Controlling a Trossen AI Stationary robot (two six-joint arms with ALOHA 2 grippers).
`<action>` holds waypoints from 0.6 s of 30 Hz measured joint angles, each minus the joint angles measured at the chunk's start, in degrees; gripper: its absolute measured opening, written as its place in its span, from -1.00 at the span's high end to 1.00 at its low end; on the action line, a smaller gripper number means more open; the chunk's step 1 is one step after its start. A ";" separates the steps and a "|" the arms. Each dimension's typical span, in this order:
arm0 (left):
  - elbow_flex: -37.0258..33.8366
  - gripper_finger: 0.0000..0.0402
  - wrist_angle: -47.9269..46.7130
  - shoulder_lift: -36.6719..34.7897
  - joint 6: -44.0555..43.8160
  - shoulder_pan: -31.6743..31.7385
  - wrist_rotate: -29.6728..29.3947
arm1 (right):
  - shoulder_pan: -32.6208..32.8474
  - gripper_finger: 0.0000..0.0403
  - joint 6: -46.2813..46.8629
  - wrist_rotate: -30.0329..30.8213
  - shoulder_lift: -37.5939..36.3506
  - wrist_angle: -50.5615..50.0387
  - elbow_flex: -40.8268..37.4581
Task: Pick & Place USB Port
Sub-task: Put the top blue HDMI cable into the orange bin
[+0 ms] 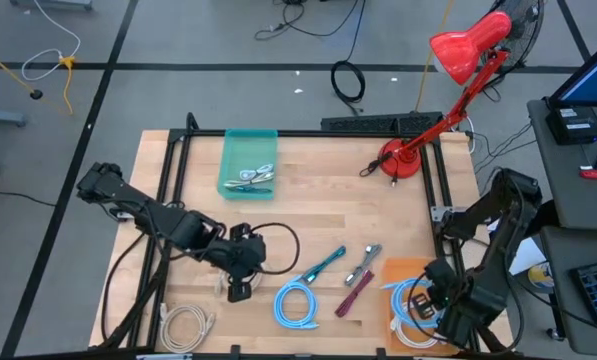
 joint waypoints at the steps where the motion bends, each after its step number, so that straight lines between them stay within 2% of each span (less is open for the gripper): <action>1: 0.00 0.97 0.00 0.00 -0.08 0.00 0.00 | 0.00 0.72 0.00 -0.14 0.11 -0.98 0.00; 10: 0.00 0.97 0.38 0.00 -1.22 -0.05 0.02 | 0.00 0.72 -0.06 -0.51 1.15 -7.16 -0.87; 14: 0.00 0.97 2.07 0.00 -1.48 -0.15 0.02 | 0.00 0.72 -0.10 -1.86 1.12 -5.16 -2.74; 18: 0.00 0.97 3.01 0.00 -1.46 -0.34 -0.02 | 0.00 0.72 -0.26 -2.02 1.12 1.17 -6.22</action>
